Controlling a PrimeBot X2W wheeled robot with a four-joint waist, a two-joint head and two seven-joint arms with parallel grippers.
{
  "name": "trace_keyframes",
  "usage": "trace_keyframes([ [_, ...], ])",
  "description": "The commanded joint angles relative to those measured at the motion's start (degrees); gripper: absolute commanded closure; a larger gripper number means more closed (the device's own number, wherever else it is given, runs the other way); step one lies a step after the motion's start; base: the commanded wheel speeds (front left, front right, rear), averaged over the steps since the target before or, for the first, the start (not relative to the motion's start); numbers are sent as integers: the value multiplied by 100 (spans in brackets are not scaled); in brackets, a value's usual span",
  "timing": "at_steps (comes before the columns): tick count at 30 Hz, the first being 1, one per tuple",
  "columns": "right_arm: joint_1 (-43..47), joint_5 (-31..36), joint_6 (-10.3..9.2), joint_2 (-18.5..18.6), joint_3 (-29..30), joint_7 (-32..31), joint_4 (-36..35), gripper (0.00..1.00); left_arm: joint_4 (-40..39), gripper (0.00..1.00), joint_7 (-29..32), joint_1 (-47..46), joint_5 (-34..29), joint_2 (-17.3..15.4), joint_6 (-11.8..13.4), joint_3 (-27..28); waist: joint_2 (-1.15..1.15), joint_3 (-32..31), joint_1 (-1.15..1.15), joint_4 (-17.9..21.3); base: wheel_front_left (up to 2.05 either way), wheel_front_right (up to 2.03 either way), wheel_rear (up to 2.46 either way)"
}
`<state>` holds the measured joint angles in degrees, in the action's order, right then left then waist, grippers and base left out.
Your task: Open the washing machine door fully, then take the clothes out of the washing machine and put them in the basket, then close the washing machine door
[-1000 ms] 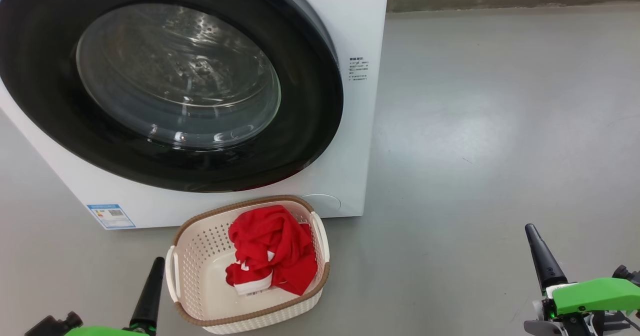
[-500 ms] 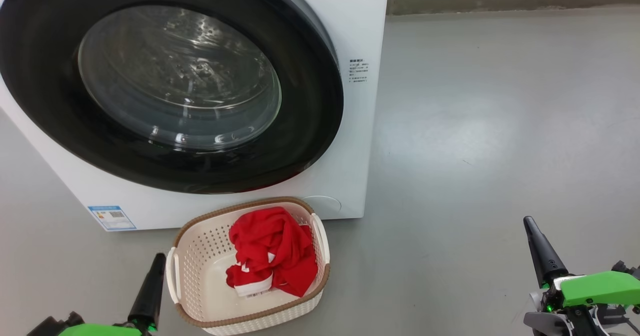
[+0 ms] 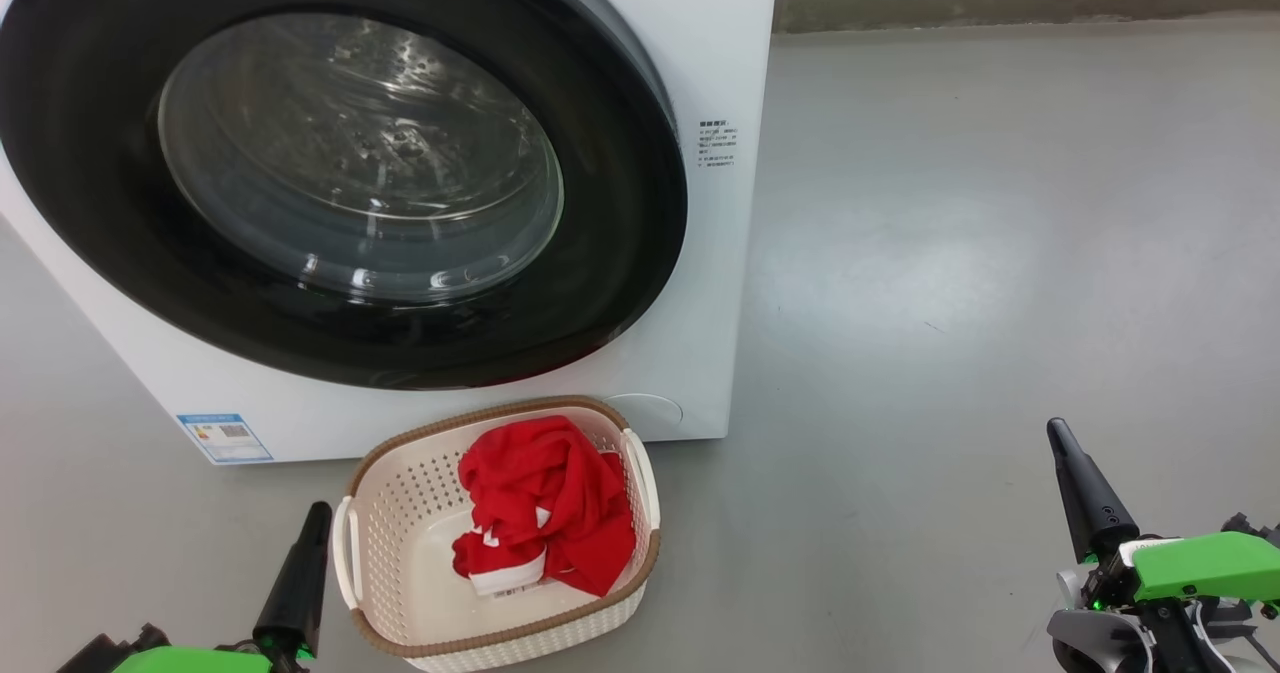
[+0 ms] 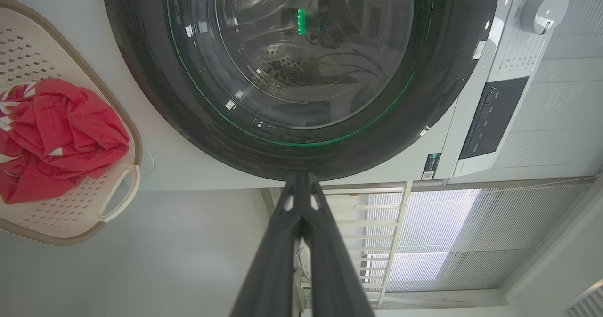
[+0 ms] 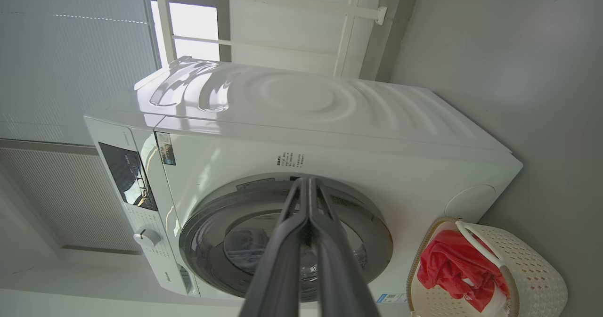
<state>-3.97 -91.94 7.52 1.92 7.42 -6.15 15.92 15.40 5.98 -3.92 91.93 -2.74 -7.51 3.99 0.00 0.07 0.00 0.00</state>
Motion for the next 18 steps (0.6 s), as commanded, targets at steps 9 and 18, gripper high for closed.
trace_keyframes([
  [9, -249, -15, -3, 97, -81, -40, -168, 100, -111, 100, 23, -251, 52, -44, 2, 219, 0, 0, 0, 0, 0, 0, 0],
  [18, -249, -15, -3, 96, -81, -40, -168, 100, -111, 100, 25, -251, 49, -41, 2, 223, 0, 0, 0, 0, 0, 0, 0],
])
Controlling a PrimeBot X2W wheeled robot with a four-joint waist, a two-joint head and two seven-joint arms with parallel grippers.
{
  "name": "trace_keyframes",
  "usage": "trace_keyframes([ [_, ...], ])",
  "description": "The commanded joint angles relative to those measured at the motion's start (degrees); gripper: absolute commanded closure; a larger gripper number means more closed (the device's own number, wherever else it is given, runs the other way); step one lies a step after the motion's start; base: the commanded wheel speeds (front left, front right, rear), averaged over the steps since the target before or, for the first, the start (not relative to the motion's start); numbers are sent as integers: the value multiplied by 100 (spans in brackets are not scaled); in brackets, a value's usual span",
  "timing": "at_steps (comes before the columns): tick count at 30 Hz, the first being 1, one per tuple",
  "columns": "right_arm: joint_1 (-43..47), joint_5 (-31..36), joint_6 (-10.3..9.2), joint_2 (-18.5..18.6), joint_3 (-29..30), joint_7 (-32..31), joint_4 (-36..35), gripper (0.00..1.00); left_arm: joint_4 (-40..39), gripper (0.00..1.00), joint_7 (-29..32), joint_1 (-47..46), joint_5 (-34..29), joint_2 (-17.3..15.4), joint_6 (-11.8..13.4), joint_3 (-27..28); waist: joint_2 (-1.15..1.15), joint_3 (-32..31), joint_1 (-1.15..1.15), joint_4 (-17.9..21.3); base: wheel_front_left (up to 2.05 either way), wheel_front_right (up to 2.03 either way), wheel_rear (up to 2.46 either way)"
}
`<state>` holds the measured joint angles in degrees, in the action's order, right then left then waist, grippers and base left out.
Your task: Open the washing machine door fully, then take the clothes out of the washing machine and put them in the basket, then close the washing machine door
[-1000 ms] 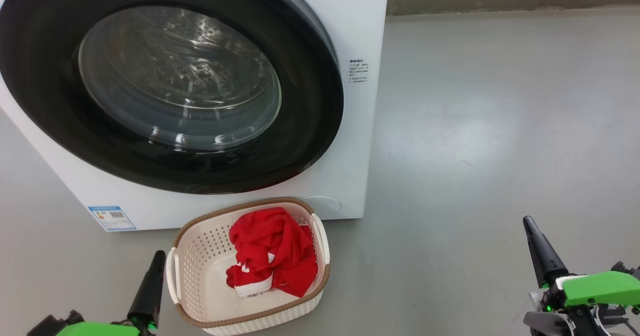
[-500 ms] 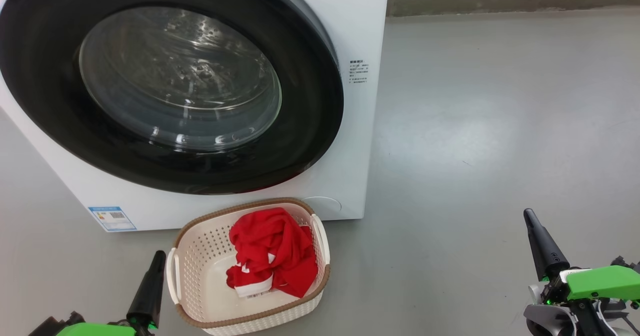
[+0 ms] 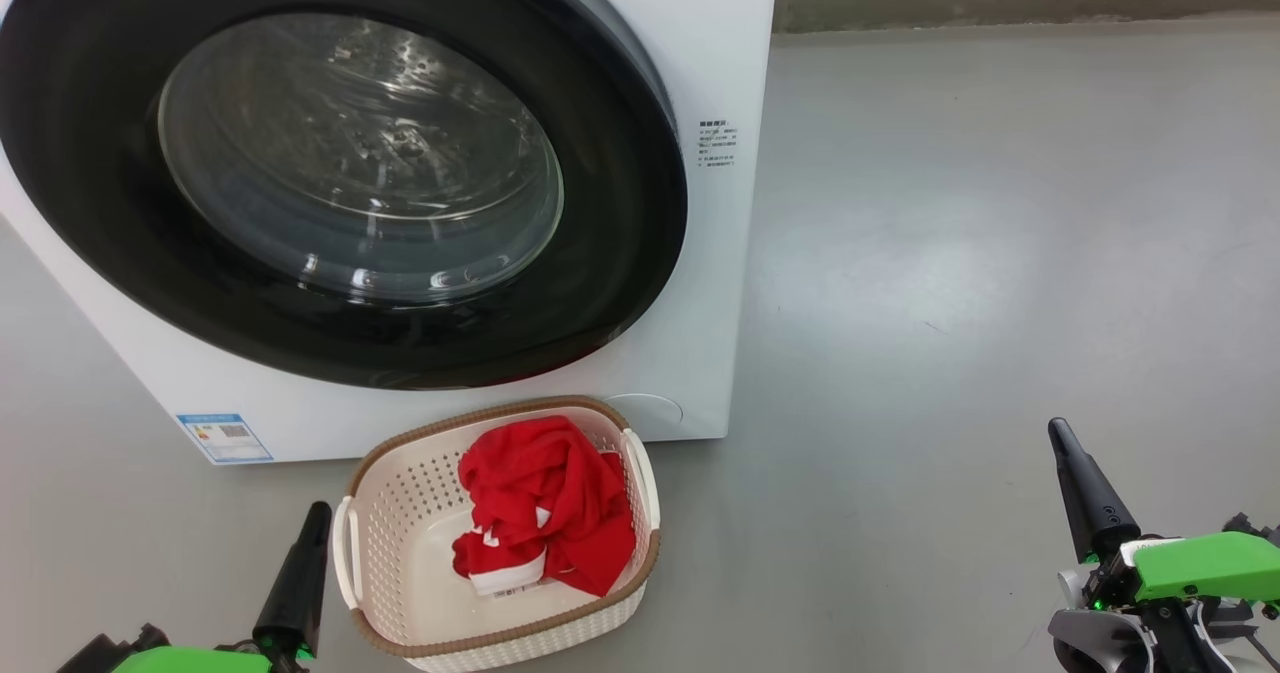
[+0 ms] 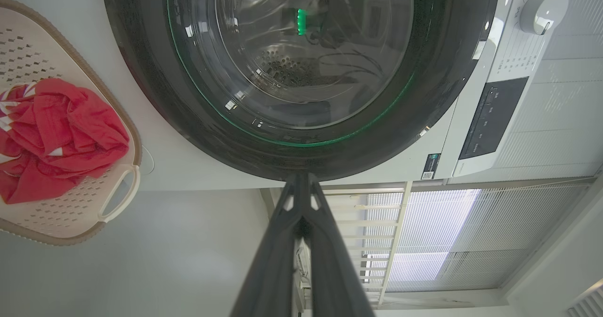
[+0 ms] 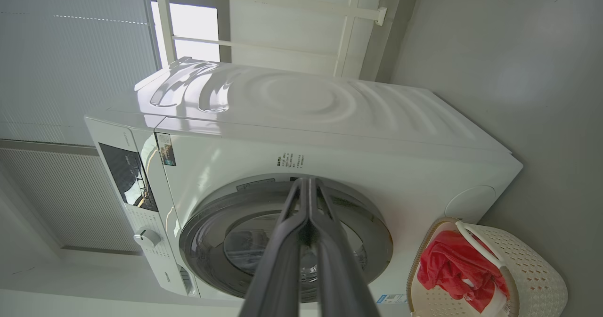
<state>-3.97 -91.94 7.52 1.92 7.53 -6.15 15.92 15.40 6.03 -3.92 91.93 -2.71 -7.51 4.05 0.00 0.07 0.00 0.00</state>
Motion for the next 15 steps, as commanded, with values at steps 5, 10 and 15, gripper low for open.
trace_keyframes([
  [5, -249, -15, -3, 96, -92, -40, -168, 100, -112, 100, 23, -251, 47, -43, 2, 219, 0, 0, 0, 0, 0, 0, 0],
  [10, -249, -15, -3, 96, -92, -40, -168, 100, -112, 100, 24, -251, 46, -42, 2, 221, 0, 0, 0, 0, 0, 0, 0],
  [15, -249, -15, -3, 96, -92, -40, -168, 100, -112, 100, 25, -252, 44, -41, 2, 223, 0, 0, 0, 0, 0, 0, 0],
])
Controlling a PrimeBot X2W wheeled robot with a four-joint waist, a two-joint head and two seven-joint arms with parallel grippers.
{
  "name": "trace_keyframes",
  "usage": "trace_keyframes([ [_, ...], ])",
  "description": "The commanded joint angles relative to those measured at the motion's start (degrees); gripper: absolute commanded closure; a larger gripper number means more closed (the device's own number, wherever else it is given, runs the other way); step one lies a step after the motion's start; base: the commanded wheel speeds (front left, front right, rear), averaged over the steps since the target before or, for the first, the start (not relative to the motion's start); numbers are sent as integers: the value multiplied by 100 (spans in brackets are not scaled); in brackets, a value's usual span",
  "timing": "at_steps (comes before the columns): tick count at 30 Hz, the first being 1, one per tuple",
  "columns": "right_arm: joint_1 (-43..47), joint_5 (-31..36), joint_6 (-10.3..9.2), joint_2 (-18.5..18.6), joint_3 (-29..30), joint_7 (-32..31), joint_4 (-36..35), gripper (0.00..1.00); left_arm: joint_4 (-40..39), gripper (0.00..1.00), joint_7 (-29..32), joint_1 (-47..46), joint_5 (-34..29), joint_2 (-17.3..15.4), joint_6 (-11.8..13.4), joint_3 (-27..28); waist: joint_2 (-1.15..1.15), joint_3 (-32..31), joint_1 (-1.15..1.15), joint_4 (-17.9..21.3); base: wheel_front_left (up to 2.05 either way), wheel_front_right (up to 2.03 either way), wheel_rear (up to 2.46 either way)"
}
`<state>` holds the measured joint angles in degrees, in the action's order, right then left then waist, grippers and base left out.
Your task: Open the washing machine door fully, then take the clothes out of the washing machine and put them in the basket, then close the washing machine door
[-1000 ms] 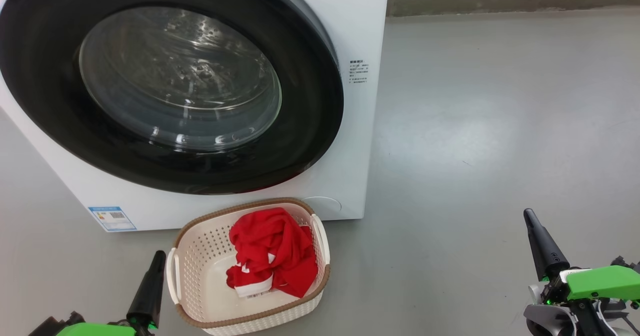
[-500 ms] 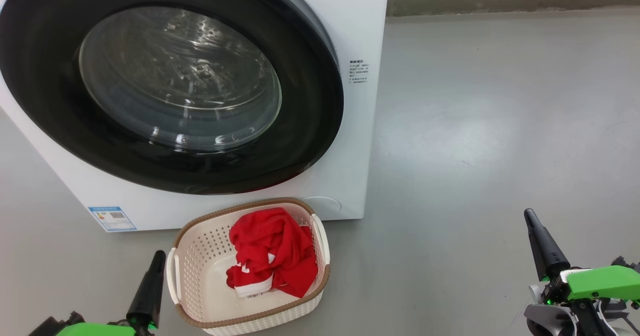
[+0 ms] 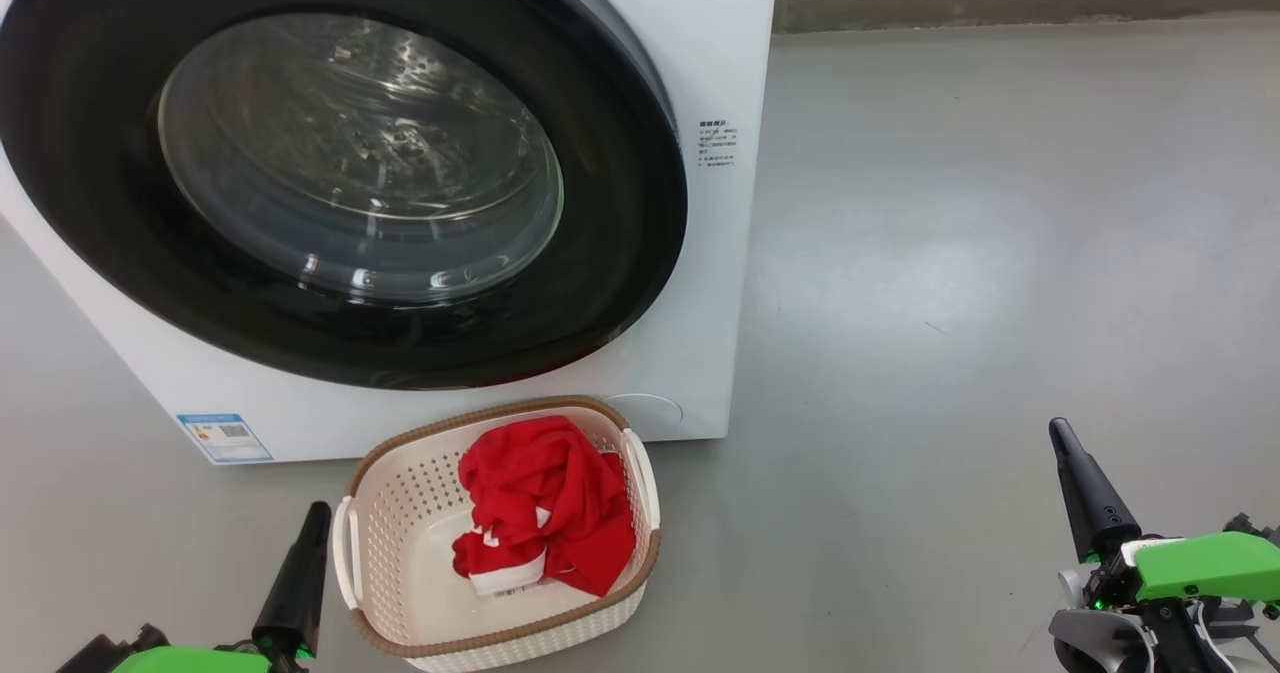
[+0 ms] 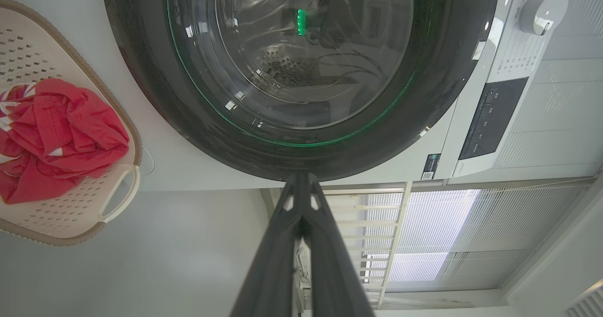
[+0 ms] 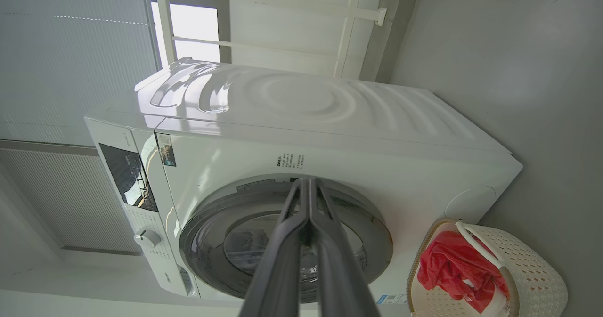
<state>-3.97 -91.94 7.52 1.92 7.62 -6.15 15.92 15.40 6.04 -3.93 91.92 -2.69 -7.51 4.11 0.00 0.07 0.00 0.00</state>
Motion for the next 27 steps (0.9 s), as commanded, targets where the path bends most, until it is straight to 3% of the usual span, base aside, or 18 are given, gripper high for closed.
trace_keyframes([
  [1, -249, -15, -3, 96, -101, -40, -168, 100, -112, 100, 24, -251, 45, -42, 2, 216, 0, 0, 0, 0, 0, 0, 0],
  [27, -249, -15, -3, 96, -101, -40, -168, 100, -112, 100, 31, -252, 39, -37, 2, 224, 0, 0, 0, 0, 0, 0, 0],
])
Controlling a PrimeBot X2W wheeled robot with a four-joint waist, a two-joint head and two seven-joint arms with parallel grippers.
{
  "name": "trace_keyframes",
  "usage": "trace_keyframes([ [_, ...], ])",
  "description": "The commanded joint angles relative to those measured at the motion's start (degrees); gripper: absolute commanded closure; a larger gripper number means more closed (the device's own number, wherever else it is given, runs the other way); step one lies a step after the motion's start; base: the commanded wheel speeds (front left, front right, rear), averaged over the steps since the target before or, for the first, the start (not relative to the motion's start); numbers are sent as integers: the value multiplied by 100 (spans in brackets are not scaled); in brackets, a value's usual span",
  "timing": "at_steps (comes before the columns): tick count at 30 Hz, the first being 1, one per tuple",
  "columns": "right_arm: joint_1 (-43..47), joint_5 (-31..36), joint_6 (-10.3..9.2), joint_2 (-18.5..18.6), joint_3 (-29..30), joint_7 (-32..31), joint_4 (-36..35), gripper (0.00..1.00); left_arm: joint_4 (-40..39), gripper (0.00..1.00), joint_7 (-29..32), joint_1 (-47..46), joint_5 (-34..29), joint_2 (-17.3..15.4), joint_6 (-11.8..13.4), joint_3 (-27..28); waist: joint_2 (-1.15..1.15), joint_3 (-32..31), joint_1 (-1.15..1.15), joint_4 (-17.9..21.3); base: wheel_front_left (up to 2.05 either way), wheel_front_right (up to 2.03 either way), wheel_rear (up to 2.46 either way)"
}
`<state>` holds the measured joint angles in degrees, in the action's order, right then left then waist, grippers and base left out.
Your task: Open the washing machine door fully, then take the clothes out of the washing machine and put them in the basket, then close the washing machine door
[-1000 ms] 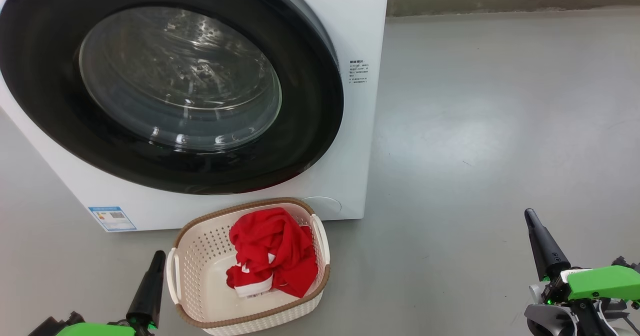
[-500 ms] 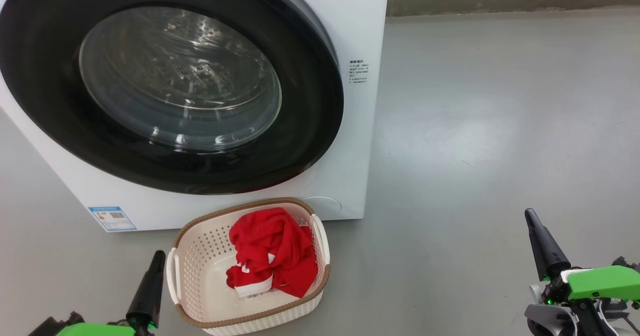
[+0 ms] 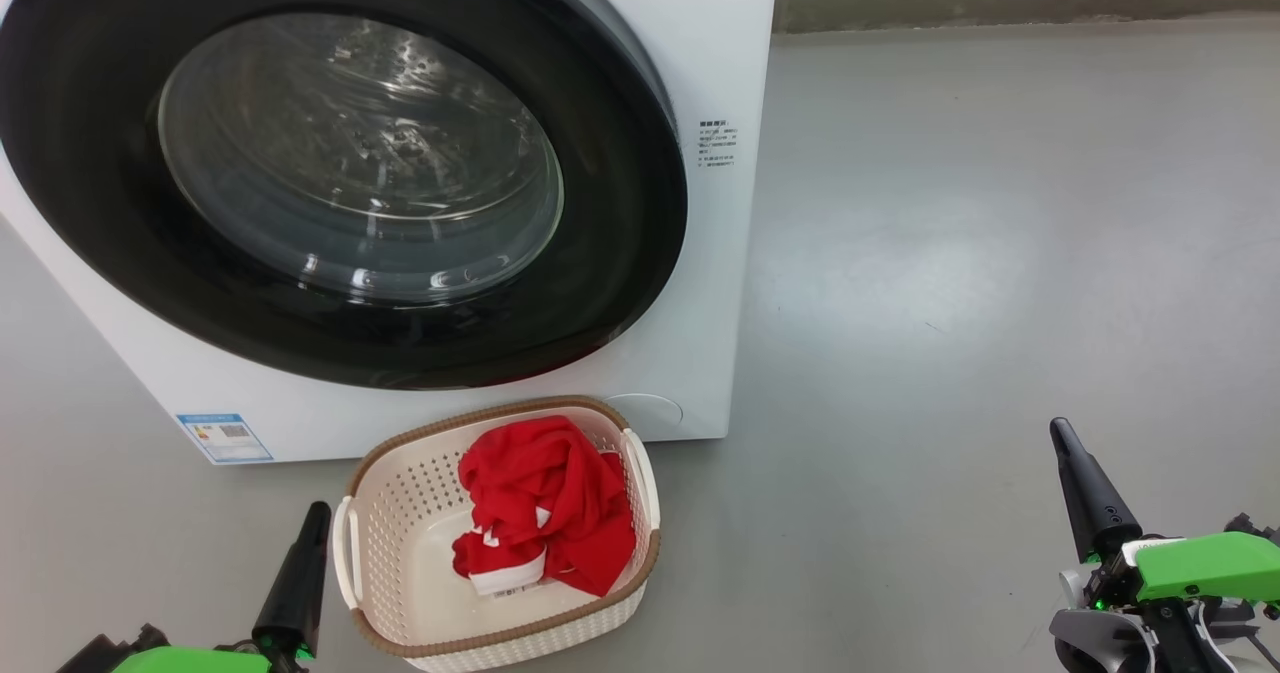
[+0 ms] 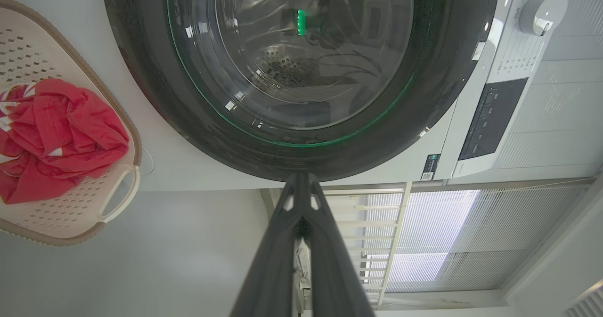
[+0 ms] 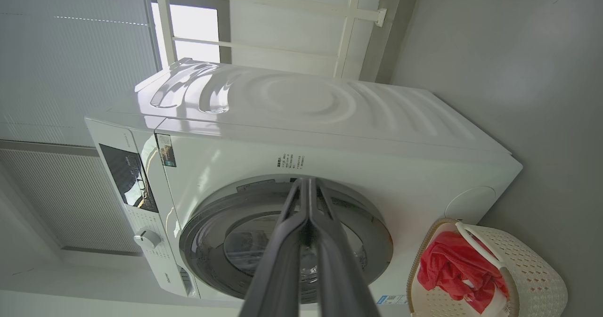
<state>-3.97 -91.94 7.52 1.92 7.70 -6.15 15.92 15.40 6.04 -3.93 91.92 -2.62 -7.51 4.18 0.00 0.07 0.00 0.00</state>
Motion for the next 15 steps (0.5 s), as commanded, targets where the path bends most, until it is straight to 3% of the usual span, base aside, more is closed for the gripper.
trace_keyframes([
  [1, -249, -15, -3, 96, -108, -40, -168, 100, -112, 100, 31, -252, 38, -43, 2, 218, 0, 0, 0, 0, 0, 0, 0],
  [15, -249, -15, -3, 96, -108, -40, -168, 100, -112, 100, 34, -252, 36, -41, 2, 221, 0, 0, 0, 0, 0, 0, 0],
])
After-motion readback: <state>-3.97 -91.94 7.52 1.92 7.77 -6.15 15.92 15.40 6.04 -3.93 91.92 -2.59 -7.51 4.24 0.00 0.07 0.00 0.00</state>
